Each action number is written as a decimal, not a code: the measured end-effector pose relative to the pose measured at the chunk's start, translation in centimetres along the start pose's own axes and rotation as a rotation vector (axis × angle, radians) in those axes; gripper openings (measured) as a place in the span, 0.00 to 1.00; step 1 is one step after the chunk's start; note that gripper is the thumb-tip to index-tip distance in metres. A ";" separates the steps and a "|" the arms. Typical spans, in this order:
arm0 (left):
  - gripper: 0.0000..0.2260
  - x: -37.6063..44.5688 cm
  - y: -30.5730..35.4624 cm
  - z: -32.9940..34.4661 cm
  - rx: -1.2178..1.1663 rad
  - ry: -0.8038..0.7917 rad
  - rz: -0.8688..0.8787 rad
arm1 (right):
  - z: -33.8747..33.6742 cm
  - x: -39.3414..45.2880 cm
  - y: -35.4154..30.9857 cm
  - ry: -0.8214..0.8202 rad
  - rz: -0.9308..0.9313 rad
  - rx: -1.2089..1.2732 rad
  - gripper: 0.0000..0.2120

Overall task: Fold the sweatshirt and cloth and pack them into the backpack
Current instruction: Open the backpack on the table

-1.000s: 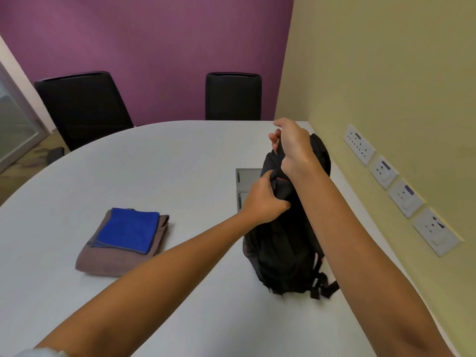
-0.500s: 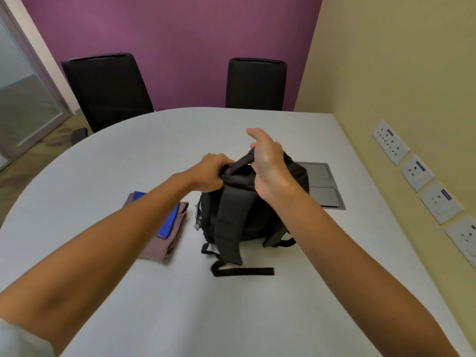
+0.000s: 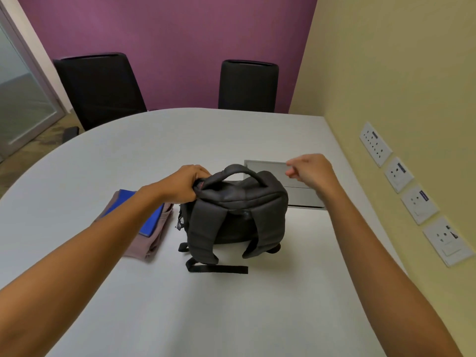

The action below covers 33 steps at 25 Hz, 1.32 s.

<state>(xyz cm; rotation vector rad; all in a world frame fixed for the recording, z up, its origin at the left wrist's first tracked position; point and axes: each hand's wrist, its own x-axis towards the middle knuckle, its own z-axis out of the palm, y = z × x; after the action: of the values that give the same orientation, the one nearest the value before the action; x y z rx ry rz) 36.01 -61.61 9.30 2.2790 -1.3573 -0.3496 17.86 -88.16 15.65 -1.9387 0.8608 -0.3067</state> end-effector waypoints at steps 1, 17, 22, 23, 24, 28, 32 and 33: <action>0.09 -0.3 0.0 0.2 0.000 -0.015 0.010 | 0.1 0.4 1.9 0.031 -0.020 -0.052 0.11; 0.16 -6.8 3.5 3.7 0.190 -0.084 -0.099 | 4.6 2.0 16.2 -0.397 0.079 -0.055 0.16; 0.22 -7.7 4.9 3.9 0.233 -0.116 -0.122 | 5.2 0.8 18.5 -0.222 -0.188 -0.240 0.09; 0.21 -7.8 5.1 4.0 0.232 -0.109 -0.124 | 5.2 0.7 18.9 -0.218 -0.221 -0.254 0.08; 0.18 -7.9 5.4 4.2 0.234 -0.104 -0.132 | 5.0 0.9 19.4 -0.231 -0.246 -0.265 0.06; 0.13 -7.9 6.0 4.6 0.280 -0.125 -0.161 | 3.4 1.8 19.6 -0.449 -0.195 -0.231 0.03; 0.16 -8.2 6.6 4.5 0.248 -0.119 -0.165 | 2.8 1.5 18.2 -0.528 -0.143 -0.179 0.08; 0.16 -8.2 6.6 4.5 0.244 -0.115 -0.166 | 2.7 1.6 17.9 -0.510 -0.151 -0.232 0.11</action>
<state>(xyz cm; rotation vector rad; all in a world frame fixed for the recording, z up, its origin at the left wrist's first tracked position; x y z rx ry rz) 25.10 -58.24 8.67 2.6188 -1.3313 -0.3937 12.55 -92.67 -1.11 -2.1624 0.4279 0.2078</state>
